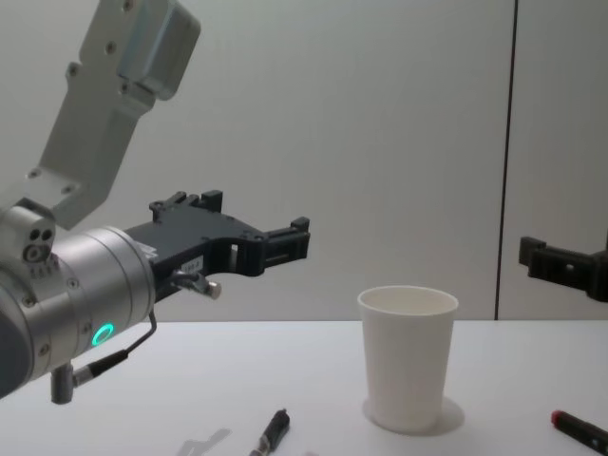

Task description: Place the pen into the pen holder.

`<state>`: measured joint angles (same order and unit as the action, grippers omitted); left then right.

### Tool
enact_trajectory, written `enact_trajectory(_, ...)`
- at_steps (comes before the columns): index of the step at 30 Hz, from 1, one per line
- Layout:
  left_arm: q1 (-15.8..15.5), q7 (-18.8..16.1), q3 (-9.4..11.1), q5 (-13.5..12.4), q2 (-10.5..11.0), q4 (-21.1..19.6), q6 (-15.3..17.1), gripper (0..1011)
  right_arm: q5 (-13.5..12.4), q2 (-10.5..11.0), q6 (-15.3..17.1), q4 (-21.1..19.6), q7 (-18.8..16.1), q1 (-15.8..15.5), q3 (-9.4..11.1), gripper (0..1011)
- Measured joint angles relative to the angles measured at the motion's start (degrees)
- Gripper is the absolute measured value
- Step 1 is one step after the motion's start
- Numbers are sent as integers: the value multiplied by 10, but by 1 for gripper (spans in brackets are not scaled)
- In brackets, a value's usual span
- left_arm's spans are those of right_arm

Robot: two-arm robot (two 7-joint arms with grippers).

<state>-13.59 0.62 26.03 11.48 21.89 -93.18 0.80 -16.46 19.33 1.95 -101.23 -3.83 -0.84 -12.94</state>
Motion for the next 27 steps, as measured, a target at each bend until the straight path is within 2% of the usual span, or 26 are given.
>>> enact_trajectory(27,0,0,0,0,0,0,0,1004,0,0,0,0,0,0,0,1002)
